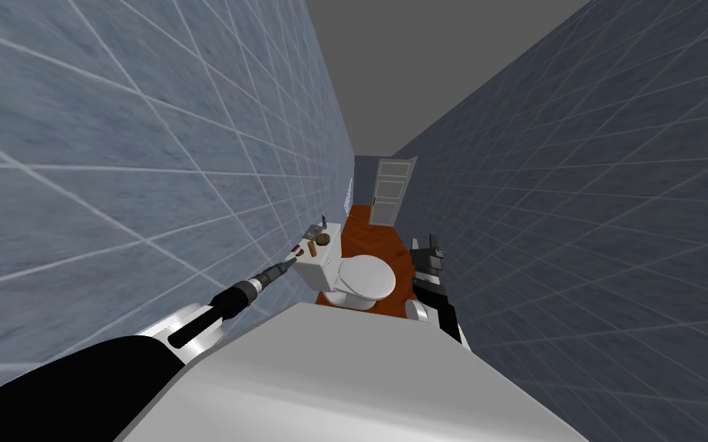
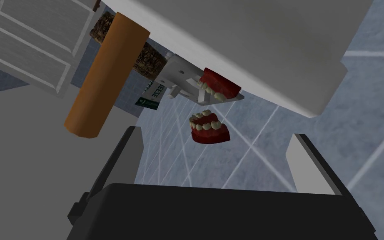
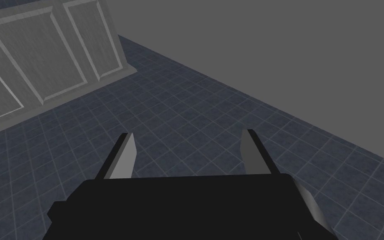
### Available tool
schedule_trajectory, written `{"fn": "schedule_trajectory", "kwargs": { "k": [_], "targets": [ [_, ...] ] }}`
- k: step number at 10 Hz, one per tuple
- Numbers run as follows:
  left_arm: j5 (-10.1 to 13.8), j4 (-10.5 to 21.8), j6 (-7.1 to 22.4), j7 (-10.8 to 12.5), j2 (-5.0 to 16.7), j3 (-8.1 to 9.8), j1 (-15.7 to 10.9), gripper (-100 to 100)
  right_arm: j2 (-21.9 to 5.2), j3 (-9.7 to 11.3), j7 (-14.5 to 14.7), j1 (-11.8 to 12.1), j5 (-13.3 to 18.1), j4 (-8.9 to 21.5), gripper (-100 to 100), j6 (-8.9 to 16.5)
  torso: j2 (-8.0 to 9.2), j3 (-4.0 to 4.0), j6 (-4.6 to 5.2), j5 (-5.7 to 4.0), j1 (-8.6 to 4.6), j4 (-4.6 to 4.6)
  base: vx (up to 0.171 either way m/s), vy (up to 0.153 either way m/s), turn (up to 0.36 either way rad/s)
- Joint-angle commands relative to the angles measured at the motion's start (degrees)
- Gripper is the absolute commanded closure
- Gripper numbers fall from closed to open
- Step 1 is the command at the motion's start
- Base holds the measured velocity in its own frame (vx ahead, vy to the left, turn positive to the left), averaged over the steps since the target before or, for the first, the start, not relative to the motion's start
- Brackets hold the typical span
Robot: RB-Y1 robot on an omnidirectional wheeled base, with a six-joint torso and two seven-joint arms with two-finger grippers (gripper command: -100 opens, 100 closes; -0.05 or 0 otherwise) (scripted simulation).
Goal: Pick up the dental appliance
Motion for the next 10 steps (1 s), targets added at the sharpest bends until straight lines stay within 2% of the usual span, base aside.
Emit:
{"fn": "schedule_trajectory", "kwargs": {
  "k": [1,2,3,4,5,8,9,10],
  "targets": [
    [0.4,0.1,0.8,-0.7,0.4,0.10,-0.4,-100,0.0,0.0,0.0,0.0,0.0,0.0,0,0.0,0.00,0.00,0.00,0.00,0.00,0.00,0.215,0.059,-0.129],
    [0.5,0.1,0.9,-0.7,0.5,0.21,-0.7,-100,0.0,0.0,0.0,0.0,0.0,0.0,0,0.0,-0.01,0.00,0.01,0.02,0.06,0.00,0.166,0.045,-0.076],
    [0.4,0.1,0.8,-0.6,0.5,0.21,-0.5,-100,0.0,0.0,0.0,0.0,0.0,0.0,0,0.0,0.17,0.08,-0.02,0.01,-0.01,0.02,-0.011,-0.008,0.023],
    [0.4,0.1,0.8,-0.6,0.5,0.23,-0.5,0,0.0,0.0,0.0,0.0,0.0,0.0,0,0.0,0.66,0.37,-0.04,-0.03,-0.17,0.14,0.000,0.000,0.000],
    [0.7,1.6,2.2,-0.3,0.4,-0.01,-2.8,-100,0.0,0.0,0.0,0.0,0.0,0.0,0,0.0,0.80,0.46,-0.04,-0.04,-0.20,0.18,-0.036,-0.004,-0.151],
    [1.3,4.2,4.5,0.3,0.3,-0.41,-6.5,-100,0.0,0.0,0.0,0.0,0.0,0.0,0,0.0,0.94,0.52,0.09,0.07,-0.11,0.18,-0.077,-0.006,-0.169],
    [1.4,4.8,4.9,0.5,0.2,-0.50,-7.3,-100,0.0,0.0,0.0,0.0,0.0,0.0,0,0.0,0.89,0.48,0.13,0.13,-0.09,0.15,-0.065,-0.008,-0.101],
    [1.1,4.2,4.5,0.2,-0.1,-0.52,-6.7,-100,0.0,0.0,0.0,0.0,0.0,0.0,0,0.0,0.79,0.41,0.12,0.17,-0.05,0.11,-0.025,-0.001,-0.016]
  ]
}}
